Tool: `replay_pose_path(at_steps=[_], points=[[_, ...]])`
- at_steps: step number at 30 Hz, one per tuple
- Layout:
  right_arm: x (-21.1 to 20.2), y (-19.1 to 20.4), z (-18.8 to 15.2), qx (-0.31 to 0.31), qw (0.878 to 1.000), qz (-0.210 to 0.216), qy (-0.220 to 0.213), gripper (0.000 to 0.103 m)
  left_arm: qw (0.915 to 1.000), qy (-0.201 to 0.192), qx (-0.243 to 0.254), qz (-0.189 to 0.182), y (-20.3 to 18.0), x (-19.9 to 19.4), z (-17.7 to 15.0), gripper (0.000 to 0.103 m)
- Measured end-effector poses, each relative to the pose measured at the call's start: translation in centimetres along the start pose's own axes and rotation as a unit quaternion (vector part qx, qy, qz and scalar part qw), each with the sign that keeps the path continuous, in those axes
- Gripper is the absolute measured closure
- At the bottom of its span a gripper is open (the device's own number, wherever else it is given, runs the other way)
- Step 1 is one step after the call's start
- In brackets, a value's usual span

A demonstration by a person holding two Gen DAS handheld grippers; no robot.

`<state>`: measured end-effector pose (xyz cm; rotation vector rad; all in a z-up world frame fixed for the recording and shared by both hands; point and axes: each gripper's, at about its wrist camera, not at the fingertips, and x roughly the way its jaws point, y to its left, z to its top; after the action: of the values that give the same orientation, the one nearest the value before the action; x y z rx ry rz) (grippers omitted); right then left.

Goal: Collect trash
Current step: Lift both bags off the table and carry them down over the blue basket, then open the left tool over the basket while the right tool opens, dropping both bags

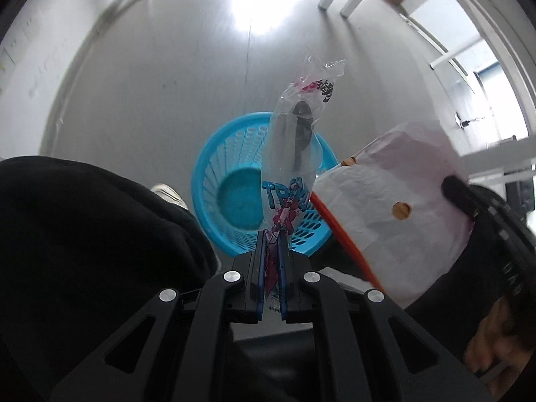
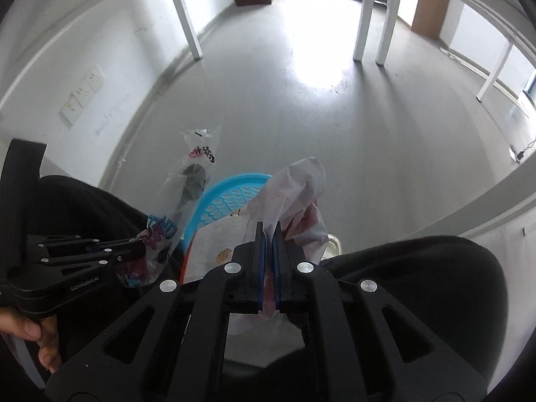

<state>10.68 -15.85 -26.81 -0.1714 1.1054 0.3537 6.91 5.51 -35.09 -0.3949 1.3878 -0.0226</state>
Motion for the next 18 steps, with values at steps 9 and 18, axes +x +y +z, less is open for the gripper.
replay_pose_path(at_steps=[9,18], points=[[5.2,0.6,1.5,0.001,0.999,-0.007,0.05,0.1,0.9979,0.054,-0.014,0.032,-1.2,4.2,2.7,0.098],[12.9,-1.1,3.3,0.063,0.988,-0.004,0.143,0.099,0.9916,0.12,-0.044,0.016,-1.3,8.0,4.2,0.097]])
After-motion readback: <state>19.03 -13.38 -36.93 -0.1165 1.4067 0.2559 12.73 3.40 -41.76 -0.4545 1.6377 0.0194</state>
